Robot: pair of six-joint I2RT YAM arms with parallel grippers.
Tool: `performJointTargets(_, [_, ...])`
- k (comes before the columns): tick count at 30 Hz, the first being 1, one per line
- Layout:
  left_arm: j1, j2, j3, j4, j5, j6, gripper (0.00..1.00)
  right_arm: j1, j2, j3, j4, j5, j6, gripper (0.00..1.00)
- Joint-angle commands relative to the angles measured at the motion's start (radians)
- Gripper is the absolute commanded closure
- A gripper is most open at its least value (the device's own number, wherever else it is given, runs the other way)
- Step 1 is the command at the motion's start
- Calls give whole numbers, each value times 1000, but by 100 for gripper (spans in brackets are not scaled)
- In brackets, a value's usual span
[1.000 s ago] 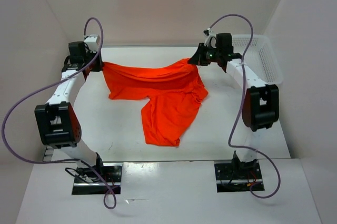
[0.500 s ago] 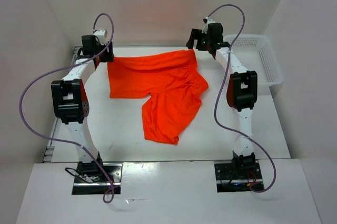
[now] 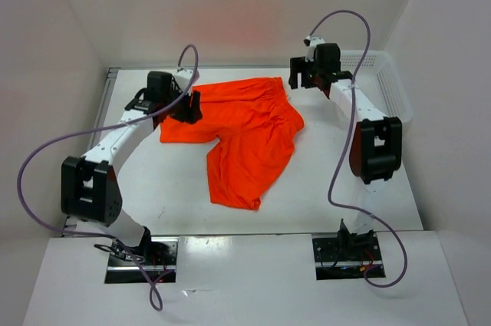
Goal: Fold and stack the shorts
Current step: Flatten the shorts out
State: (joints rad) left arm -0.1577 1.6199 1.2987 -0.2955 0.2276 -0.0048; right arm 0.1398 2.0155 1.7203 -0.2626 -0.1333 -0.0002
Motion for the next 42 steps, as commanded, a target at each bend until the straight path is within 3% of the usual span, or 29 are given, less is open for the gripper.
performJointTargets(1, [-14, -49, -129, -136, 128, 5, 41, -12, -145, -171, -47, -63, -124, 15])
performJointTargets(3, [-51, -49, -197, -145, 156, 5, 42, -22, -172, -247, -47, -97, -133, 19])
performJointTargets(10, [-158, 50, -274, -12, 87, 5, 23, -22, -156, -347, -3, -97, -124, 15])
performJointTargets(15, [-158, 155, -222, 10, 73, 5, 22, -31, -133, -367, -3, -121, -106, 15])
performJointTargets(18, [-158, 189, -210, 19, 73, 5, 28, -31, -124, -395, 6, -140, -96, 15])
performJointTargets(21, [-167, 212, -210, 29, 108, 5, 44, -31, -113, -415, 6, -149, -77, 18])
performJointTargets(23, [-167, 224, -200, 39, 131, 5, 64, -31, -103, -424, 16, -125, -67, 18])
performJointTargets(24, [-167, 235, -200, 39, 153, 5, 82, -31, -103, -436, 16, -108, -58, 19])
performJointTargets(25, [-167, 235, -187, 48, 167, 5, 90, -31, -92, -436, 25, -83, -58, 20])
performJointTargets(26, [-167, 235, -170, 48, 167, 5, 99, -31, -83, -445, 25, -83, -58, 25])
performJointTargets(28, [-167, 235, -148, 27, 150, 5, 100, -31, -72, -446, 25, -83, -58, 38])
performJointTargets(29, [-167, 222, -109, -11, 115, 5, 100, -31, -72, -446, 25, -83, -58, 63])
performJointTargets(32, [-117, 222, 37, -129, -28, 5, 100, -9, -72, -446, 14, -83, -96, 100])
performJointTargets(36, [-62, 222, 184, -206, -89, 5, 100, 12, -72, -426, 14, -84, -96, 100])
performJointTargets(38, [-117, 222, 273, -241, -59, 5, 100, 21, -72, -410, 14, -98, -84, 100])
performJointTargets(41, [-235, 262, 364, -301, 96, 5, 100, 43, -72, -400, 14, -98, -84, 100])
performJointTargets(42, [-261, 288, 375, -313, 145, 5, 93, 53, -72, -400, 14, -88, -84, 100])
